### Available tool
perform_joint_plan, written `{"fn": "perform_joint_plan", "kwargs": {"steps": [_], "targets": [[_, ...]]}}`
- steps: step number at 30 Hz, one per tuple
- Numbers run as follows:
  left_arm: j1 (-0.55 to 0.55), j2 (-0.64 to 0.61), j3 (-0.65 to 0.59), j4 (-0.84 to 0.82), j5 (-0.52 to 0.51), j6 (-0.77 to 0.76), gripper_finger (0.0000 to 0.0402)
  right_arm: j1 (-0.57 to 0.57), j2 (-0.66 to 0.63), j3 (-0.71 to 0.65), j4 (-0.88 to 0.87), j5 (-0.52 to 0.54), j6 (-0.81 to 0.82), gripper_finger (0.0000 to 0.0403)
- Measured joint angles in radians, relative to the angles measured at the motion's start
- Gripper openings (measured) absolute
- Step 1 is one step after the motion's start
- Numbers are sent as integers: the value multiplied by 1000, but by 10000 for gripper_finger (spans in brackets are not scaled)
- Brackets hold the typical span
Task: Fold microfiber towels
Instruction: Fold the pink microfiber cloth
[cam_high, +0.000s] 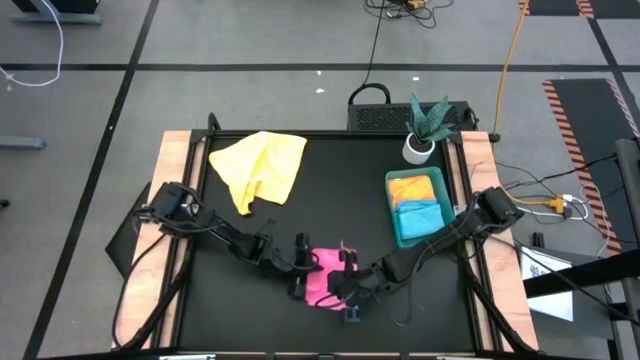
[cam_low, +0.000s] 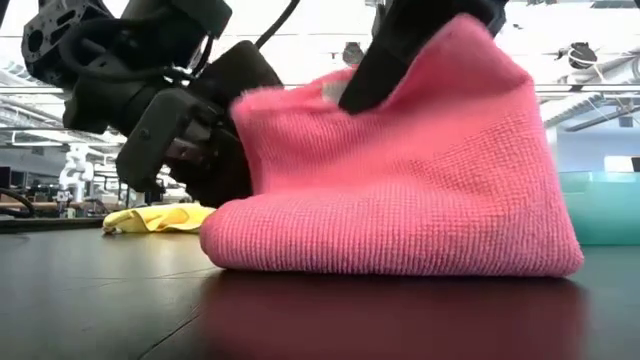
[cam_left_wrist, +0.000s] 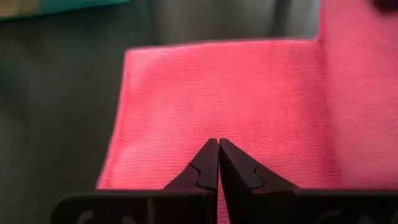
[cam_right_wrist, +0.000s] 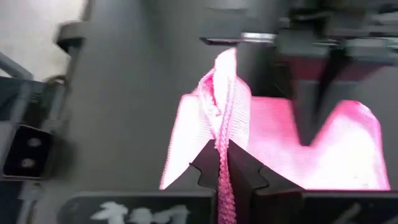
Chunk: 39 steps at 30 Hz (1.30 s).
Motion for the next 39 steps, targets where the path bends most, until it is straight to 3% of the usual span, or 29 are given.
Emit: {"fn": "perform_joint_plan", "kwargs": {"steps": [7, 11, 14, 18, 21, 25, 32, 39], "targets": [[-8, 38, 0, 15, 1, -2, 7, -11, 0, -1, -28, -8, -65, 2], [-31, 38, 0, 19, 1, 5, 15, -11, -3, -35, 51, -129, -135, 2], [-51, 38, -1, 27, 3, 22, 7, -19, -22, -129, 224, -217, -124, 2], [-65, 39, -1, 27, 1, 32, 7, -27, -44, -296, 587, -309, -6, 2], [-66, 39, -1, 31, -1, 48, 15, -8, -44, -396, 829, -315, 27, 2], [-52, 39, -1, 21, -40, 45, 5, 13, -44, -469, 987, -311, 54, 2], [-37, 40, -1, 36, -53, 27, 15, -5, -46, -479, 1039, -287, 52, 2], [-39, 39, -1, 41, -59, 31, 5, -61, -121, -479, 936, -205, 29, 2]]}}
